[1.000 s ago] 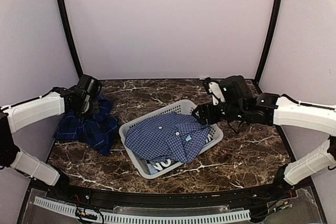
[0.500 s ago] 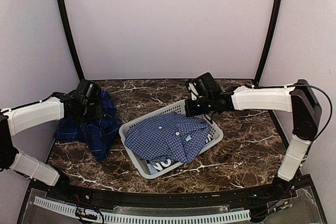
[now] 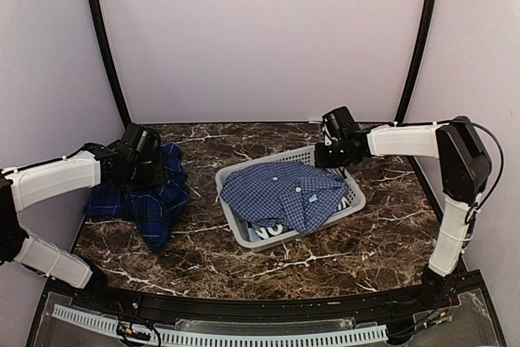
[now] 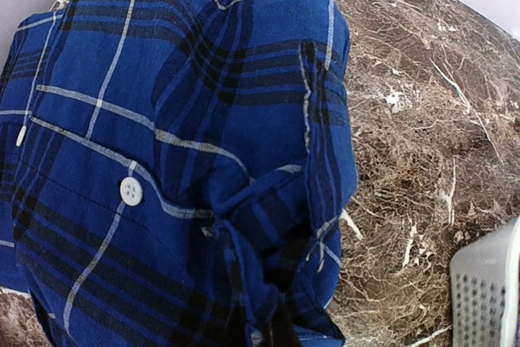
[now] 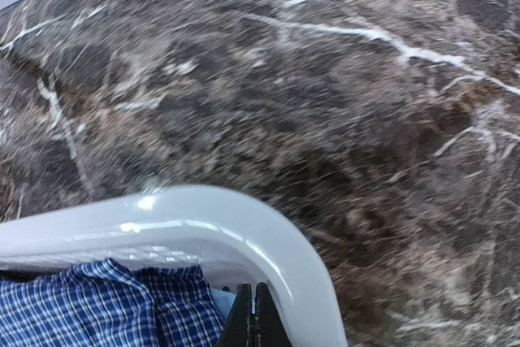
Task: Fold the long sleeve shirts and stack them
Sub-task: Move the bin to the corner of the board.
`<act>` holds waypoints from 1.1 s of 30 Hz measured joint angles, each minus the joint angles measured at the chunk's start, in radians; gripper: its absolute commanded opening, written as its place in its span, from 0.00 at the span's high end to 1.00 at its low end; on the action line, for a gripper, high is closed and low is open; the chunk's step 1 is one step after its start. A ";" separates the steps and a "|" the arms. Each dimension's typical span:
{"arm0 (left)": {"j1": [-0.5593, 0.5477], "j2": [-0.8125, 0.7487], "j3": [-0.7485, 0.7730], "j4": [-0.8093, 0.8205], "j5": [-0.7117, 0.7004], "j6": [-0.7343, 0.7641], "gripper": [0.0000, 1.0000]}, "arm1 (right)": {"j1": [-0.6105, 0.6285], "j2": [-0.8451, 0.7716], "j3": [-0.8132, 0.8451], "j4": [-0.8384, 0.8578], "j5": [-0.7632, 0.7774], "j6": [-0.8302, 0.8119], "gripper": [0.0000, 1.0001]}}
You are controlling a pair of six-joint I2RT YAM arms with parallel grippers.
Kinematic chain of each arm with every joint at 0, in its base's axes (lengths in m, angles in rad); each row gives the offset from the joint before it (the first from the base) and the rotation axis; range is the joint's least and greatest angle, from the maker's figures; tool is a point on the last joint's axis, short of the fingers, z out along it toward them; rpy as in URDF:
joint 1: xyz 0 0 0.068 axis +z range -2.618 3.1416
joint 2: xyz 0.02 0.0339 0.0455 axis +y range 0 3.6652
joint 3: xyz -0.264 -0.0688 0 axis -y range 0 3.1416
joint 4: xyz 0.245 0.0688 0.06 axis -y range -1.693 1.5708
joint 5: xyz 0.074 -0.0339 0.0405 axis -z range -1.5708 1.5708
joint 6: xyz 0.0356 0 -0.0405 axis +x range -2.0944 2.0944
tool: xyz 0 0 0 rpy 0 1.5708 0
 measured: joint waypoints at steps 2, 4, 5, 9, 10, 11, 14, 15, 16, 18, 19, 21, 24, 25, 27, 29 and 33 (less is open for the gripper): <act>-0.005 0.002 0.006 0.000 0.004 0.000 1.00 | -0.060 0.015 0.024 -0.006 0.012 -0.006 1.00; -0.010 0.005 0.016 -0.002 0.006 0.002 1.00 | -0.124 0.040 0.060 -0.014 0.027 -0.021 1.00; -0.012 0.009 0.025 -0.003 0.008 0.004 1.00 | -0.157 0.057 0.082 -0.017 0.038 -0.028 1.00; -0.018 0.023 0.056 -0.006 0.015 0.013 1.00 | -0.276 0.128 0.173 -0.024 0.056 -0.061 1.00; -0.019 0.026 0.062 -0.006 0.016 0.017 1.00 | -0.301 0.146 0.198 -0.032 0.061 -0.071 1.00; -0.021 0.028 0.068 -0.006 0.018 0.020 1.00 | -0.320 0.162 0.226 -0.043 0.064 -0.079 1.00; -0.024 0.038 0.082 -0.006 0.024 0.026 1.00 | -0.366 0.201 0.309 -0.077 0.078 -0.103 0.93; -0.025 0.042 0.085 -0.006 0.027 0.027 1.00 | -0.373 0.206 0.335 -0.089 0.081 -0.111 0.91; -0.027 0.047 0.088 -0.007 0.029 0.028 1.00 | -0.375 0.207 0.356 -0.101 0.081 -0.117 0.88; -0.029 0.052 0.091 -0.008 0.034 0.031 1.00 | -0.370 0.207 0.401 -0.124 0.077 -0.123 0.82; -0.031 0.054 0.093 -0.008 0.037 0.032 1.00 | -0.364 0.204 0.422 -0.128 0.072 -0.129 0.77; -0.034 0.054 0.097 -0.010 0.040 0.034 1.00 | -0.345 0.185 0.436 -0.138 0.066 -0.134 0.71; -0.038 0.053 0.111 -0.013 0.044 0.034 1.00 | -0.286 0.130 0.429 -0.169 0.065 -0.142 0.62; -0.039 0.053 0.115 -0.014 0.045 0.034 1.00 | -0.262 0.109 0.422 -0.171 0.061 -0.140 0.61; -0.042 0.052 0.119 -0.014 0.046 0.034 1.00 | -0.193 0.049 0.391 -0.173 0.051 -0.143 0.61; -0.043 0.048 0.121 -0.014 0.046 0.034 1.00 | -0.107 -0.013 0.359 -0.171 0.033 -0.144 0.60; -0.044 0.040 0.121 -0.016 0.045 0.039 1.00 | 0.072 -0.080 0.324 -0.163 -0.025 -0.129 0.61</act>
